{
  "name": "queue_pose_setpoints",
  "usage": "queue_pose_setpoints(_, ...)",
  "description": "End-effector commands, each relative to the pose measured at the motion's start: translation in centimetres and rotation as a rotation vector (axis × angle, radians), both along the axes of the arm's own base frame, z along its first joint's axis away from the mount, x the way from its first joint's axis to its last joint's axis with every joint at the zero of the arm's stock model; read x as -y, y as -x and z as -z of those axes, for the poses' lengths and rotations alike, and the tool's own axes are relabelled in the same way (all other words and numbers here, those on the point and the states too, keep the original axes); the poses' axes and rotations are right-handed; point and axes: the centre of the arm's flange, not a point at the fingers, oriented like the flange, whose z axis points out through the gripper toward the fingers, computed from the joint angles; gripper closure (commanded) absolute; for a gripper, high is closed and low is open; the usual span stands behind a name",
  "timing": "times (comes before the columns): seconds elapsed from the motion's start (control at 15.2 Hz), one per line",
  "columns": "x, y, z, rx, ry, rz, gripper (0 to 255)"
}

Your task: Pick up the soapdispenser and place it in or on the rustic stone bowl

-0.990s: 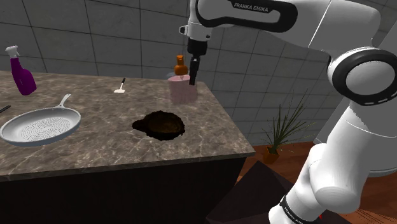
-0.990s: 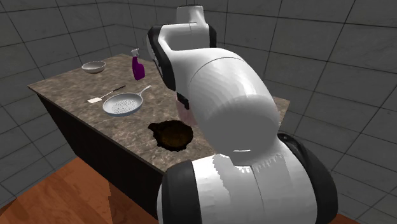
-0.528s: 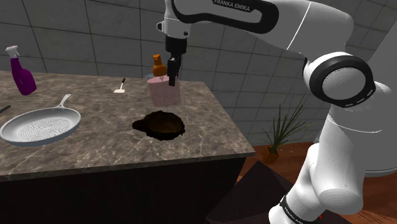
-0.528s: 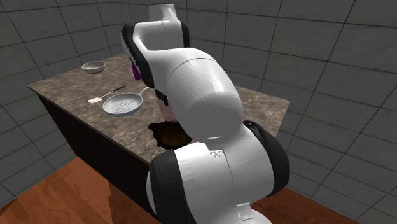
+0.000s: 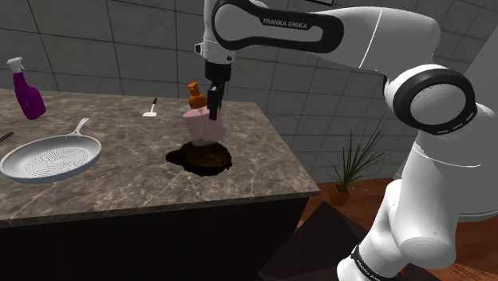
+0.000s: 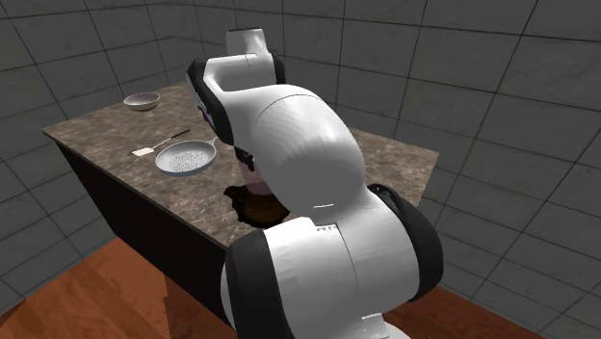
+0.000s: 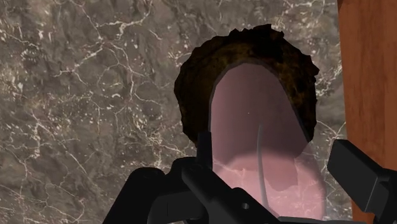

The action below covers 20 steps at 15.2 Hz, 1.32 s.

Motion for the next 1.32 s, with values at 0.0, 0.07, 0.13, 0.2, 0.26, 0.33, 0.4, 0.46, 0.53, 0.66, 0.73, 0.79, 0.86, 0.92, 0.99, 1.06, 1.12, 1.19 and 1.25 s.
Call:
queue_pose_setpoints(0.0, -0.1, 0.0, 1.2, 0.001, 0.000, 0.000, 255)
queue_pose_setpoints(0.07, -0.1, 0.0, 1.7, 0.001, 0.000, 0.000, 255)
queue_pose_setpoints(0.13, -0.1, 0.0, 2.2, 0.001, 0.000, 0.000, 255)
queue_pose_setpoints(0.2, -0.1, 0.0, 2.7, 0.001, 0.000, 0.000, 255)
queue_pose_setpoints(0.26, -0.1, 0.0, 3.3, 0.001, 0.000, 0.000, 255)
queue_pose_setpoints(0.33, -0.1, 0.0, 3.3, 0.001, 0.000, 0.000, 255)
queue_pose_setpoints(0.4, -0.1, 0.0, 3.3, 0.001, 0.000, 0.000, 255)
queue_pose_setpoints(0.46, -0.1, 0.0, 3.3, 0.001, 0.000, 0.000, 255)
queue_pose_setpoints(0.53, -0.1, 0.0, 3.3, 0.001, 0.000, 0.000, 255)
queue_pose_setpoints(0.66, -0.1, 0.0, 3.3, 0.001, 0.000, 0.000, 255)
queue_pose_setpoints(0.73, -0.1, 0.0, 3.3, 0.001, 0.000, 0.000, 255)
queue_pose_setpoints(0.79, -0.1, 0.0, 3.3, 0.001, 0.000, 0.000, 255)
queue_pose_setpoints(0.86, -0.1, 0.0, 3.3, 0.001, 0.000, 0.000, 0)
queue_pose_setpoints(0.92, -0.1, 0.0, 3.3, 0.001, 0.000, 0.000, 0)
queue_pose_setpoints(0.99, -0.1, 0.0, 3.3, 0.001, 0.000, 0.000, 0)
queue_pose_setpoints(1.06, -0.1, 0.0, 3.3, 0.001, 0.000, 0.000, 0)
queue_pose_setpoints(1.12, -0.1, 0.0, 3.3, 0.001, 0.000, 0.000, 0)
queue_pose_setpoints(1.19, -0.1, 0.0, 3.3, 0.001, 0.000, 0.000, 0)
queue_pose_setpoints(1.25, -0.1, 0.0, 2.0, 0.001, 0.000, 0.000, 0)
